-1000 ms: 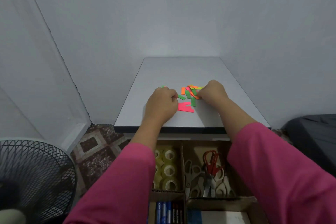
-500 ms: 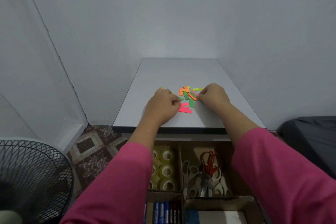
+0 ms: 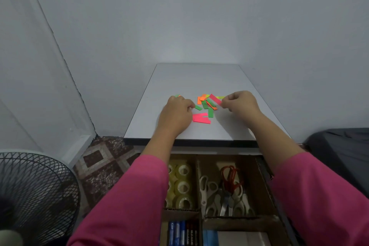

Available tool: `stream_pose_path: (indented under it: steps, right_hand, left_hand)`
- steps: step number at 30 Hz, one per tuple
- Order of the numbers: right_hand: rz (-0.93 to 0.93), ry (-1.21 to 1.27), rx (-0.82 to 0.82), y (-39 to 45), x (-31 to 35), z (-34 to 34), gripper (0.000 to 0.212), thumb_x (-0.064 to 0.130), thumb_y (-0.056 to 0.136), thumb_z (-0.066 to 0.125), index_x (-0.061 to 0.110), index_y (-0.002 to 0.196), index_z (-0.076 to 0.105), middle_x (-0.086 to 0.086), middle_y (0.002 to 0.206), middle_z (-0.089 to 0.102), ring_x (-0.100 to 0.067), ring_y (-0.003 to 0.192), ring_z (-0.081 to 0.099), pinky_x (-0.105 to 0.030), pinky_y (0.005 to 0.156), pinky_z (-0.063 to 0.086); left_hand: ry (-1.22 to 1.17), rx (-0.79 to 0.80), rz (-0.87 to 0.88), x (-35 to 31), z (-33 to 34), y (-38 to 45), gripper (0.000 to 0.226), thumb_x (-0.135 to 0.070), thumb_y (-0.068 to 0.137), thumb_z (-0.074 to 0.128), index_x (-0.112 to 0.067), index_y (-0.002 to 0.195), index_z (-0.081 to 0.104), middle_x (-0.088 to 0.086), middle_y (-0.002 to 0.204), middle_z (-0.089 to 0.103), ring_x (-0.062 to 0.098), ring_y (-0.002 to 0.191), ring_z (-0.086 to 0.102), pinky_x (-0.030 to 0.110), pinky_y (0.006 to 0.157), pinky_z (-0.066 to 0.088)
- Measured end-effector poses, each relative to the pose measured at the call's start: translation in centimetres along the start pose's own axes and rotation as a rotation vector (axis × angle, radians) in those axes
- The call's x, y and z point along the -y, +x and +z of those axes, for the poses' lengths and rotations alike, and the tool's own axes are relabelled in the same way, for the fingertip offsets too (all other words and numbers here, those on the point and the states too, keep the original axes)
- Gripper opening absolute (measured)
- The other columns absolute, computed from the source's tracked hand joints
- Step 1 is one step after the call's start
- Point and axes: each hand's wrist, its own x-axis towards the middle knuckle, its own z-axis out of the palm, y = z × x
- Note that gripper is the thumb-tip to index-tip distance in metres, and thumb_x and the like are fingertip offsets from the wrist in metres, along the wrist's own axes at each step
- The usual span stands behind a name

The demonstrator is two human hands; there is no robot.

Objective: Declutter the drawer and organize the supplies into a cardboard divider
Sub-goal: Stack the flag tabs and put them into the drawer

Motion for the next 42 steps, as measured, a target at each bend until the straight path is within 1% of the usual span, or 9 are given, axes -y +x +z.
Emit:
stream_pose_path:
  steps: [6, 10, 13, 17, 22, 26, 31, 36, 42]
  right_hand:
    - [-0.015, -0.092, 0.160, -1.9, 0.0, 0.8, 0.008, 0.017, 0.080, 0.074, 0.011, 0.075, 0.072, 0.002, 0.072, 0.062, -0.011, 0.070, 0.055, -0.026, 0.061, 0.045]
    - [-0.076, -0.159, 0.089, -0.8, 0.3, 1.4, 0.003, 0.021, 0.084, 0.068, 0.020, 0.081, 0.070, 0.002, 0.083, 0.061, -0.014, 0.083, 0.057, -0.025, 0.066, 0.042]
    - [-0.180, -0.245, 0.053, 0.3, 0.1, 2.0, 0.018, 0.022, 0.089, 0.058, 0.026, 0.100, 0.071, 0.000, 0.094, 0.060, -0.015, 0.087, 0.056, -0.028, 0.071, 0.043]
    - [-0.205, -0.304, -0.028, 0.9, -1.7, 3.0, 0.026, 0.020, 0.088, 0.052, 0.026, 0.099, 0.074, -0.005, 0.102, 0.056, -0.018, 0.094, 0.056, -0.031, 0.081, 0.047]
    - [-0.154, -0.230, -0.121, 1.1, -2.7, 3.1, 0.022, 0.016, 0.083, 0.052, 0.020, 0.088, 0.073, -0.008, 0.101, 0.064, -0.019, 0.089, 0.059, -0.028, 0.075, 0.047]
    - [-0.164, -0.196, -0.157, 1.4, -1.9, 3.2, 0.021, 0.013, 0.084, 0.054, 0.019, 0.094, 0.072, -0.009, 0.104, 0.059, -0.018, 0.088, 0.057, -0.027, 0.073, 0.043]
    - [-0.184, -0.409, -0.136, 2.8, -0.1, 4.2, 0.022, 0.025, 0.089, 0.056, 0.020, 0.101, 0.074, -0.009, 0.111, 0.054, -0.027, 0.106, 0.054, -0.038, 0.085, 0.049]
    - [-0.140, -0.662, -0.110, 4.6, 1.6, 5.8, 0.026, 0.034, 0.085, 0.061, 0.013, 0.099, 0.069, -0.008, 0.110, 0.056, -0.029, 0.106, 0.052, -0.034, 0.079, 0.044]
    - [0.008, -0.583, -0.003, 5.4, 3.0, 5.9, 0.015, 0.018, 0.078, 0.063, 0.014, 0.072, 0.050, -0.008, 0.094, 0.059, -0.029, 0.099, 0.056, -0.029, 0.067, 0.042]
  left_hand:
    - [0.037, -0.010, 0.019, 0.3, 0.3, 0.2, 0.034, -0.013, 0.097, 0.040, -0.018, 0.117, 0.067, 0.007, 0.118, 0.061, 0.021, 0.120, 0.046, 0.033, 0.092, 0.043]
    - [0.115, 0.010, 0.074, 0.2, 0.2, 0.2, 0.035, -0.021, 0.100, 0.037, -0.026, 0.124, 0.062, 0.002, 0.124, 0.057, 0.020, 0.120, 0.040, 0.035, 0.096, 0.040]
    - [0.262, 0.114, 0.105, 0.0, 0.2, 0.2, 0.037, -0.043, 0.102, 0.029, -0.046, 0.134, 0.046, -0.003, 0.149, 0.035, 0.024, 0.138, 0.020, 0.044, 0.110, 0.021]
    - [0.315, 0.293, 0.077, -0.3, 0.4, 0.5, 0.047, -0.064, 0.095, 0.012, -0.058, 0.138, 0.031, -0.008, 0.161, 0.000, 0.023, 0.146, -0.014, 0.056, 0.114, -0.007]
    - [0.267, 0.253, 0.030, -0.2, 0.6, 0.7, 0.051, -0.062, 0.097, 0.014, -0.048, 0.141, 0.035, -0.006, 0.161, 0.005, 0.023, 0.147, -0.011, 0.056, 0.116, -0.005]
    - [0.222, 0.204, 0.019, -0.2, 0.5, 0.7, 0.044, -0.056, 0.099, 0.019, -0.045, 0.136, 0.041, -0.004, 0.161, 0.010, 0.023, 0.147, -0.009, 0.055, 0.116, -0.003]
    - [0.205, 0.212, 0.023, -0.2, 0.6, 0.6, 0.042, -0.056, 0.099, 0.021, -0.050, 0.134, 0.043, -0.005, 0.160, 0.010, 0.021, 0.147, -0.009, 0.054, 0.116, -0.004]
    - [0.162, 0.213, 0.002, -0.3, 0.4, 0.6, 0.035, -0.048, 0.098, 0.029, -0.051, 0.121, 0.055, -0.006, 0.160, 0.011, 0.021, 0.147, -0.007, 0.054, 0.116, -0.005]
    - [0.127, 0.143, 0.010, -0.5, 0.3, 0.6, 0.033, -0.036, 0.095, 0.035, -0.044, 0.111, 0.064, -0.004, 0.158, 0.020, 0.022, 0.147, 0.000, 0.053, 0.117, 0.000]
